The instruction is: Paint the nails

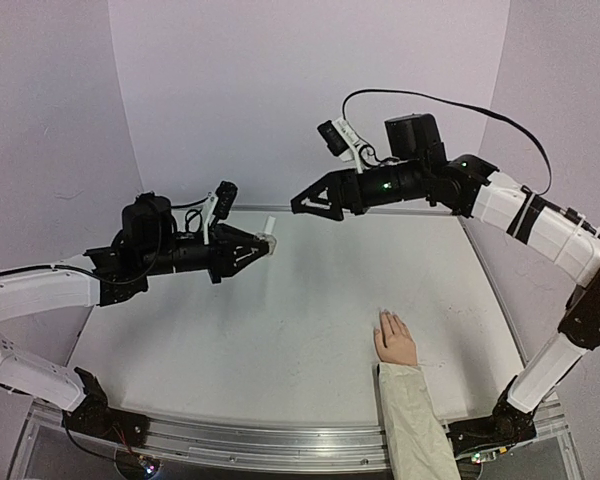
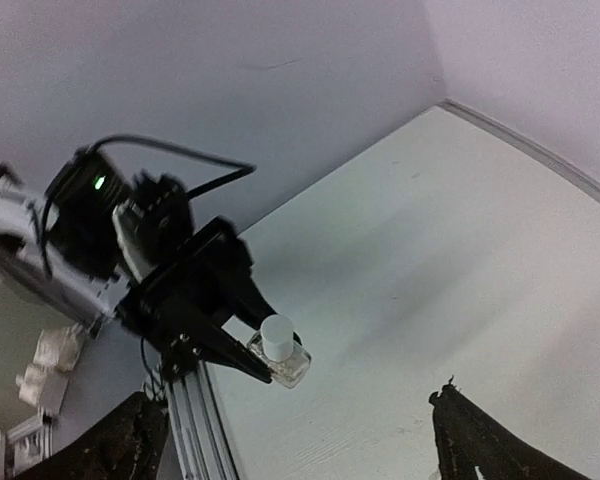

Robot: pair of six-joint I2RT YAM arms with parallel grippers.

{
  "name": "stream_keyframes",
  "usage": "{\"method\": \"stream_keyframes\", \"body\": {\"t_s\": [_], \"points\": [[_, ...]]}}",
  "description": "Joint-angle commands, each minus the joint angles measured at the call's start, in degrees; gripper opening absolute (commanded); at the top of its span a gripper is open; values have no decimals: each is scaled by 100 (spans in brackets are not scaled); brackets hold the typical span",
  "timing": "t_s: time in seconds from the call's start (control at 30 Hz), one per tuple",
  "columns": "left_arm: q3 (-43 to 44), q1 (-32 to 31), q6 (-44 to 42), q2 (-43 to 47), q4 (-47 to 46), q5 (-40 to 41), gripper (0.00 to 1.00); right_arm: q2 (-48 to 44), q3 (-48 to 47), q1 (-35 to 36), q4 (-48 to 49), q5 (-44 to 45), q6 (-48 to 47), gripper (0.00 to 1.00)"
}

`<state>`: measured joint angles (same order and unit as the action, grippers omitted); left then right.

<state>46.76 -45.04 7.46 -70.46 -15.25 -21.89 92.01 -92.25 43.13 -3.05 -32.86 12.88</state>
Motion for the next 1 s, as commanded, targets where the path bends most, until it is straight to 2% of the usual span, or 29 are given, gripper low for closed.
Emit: {"method": "stream_keyframes", "body": {"t_s": [0.0,0.1,0.2,0.33,0.47,0.7,0.87,0.97], "points": [[613,-31,553,363,-117,-2776,0,68,-49,63,245,-2656,-1202,98],[748,-33,756,403,-119,-3206,0,119,37,63,604,-3097,-1240,93],[771,-33,799,424,-119,-3235,0,245,-20,64,776,-3644,-1230,85],[837,-32,889,372,-119,-3289,0,376,-39,71,991,-3867,-1066,74],[849,-33,906,326,-119,-3284,0,442,-8,151,1468,-3929,-710,57],[920,-32,935,205,-128,-3284,0,621,-180,400,1640,-3914,-580,45],[933,-29,950,179,-134,-3284,0,609,-174,539,1658,-3926,-592,42],[953,-36,958,149,-137,-3284,0,599,-134,560,1667,-3900,-594,34]]}}
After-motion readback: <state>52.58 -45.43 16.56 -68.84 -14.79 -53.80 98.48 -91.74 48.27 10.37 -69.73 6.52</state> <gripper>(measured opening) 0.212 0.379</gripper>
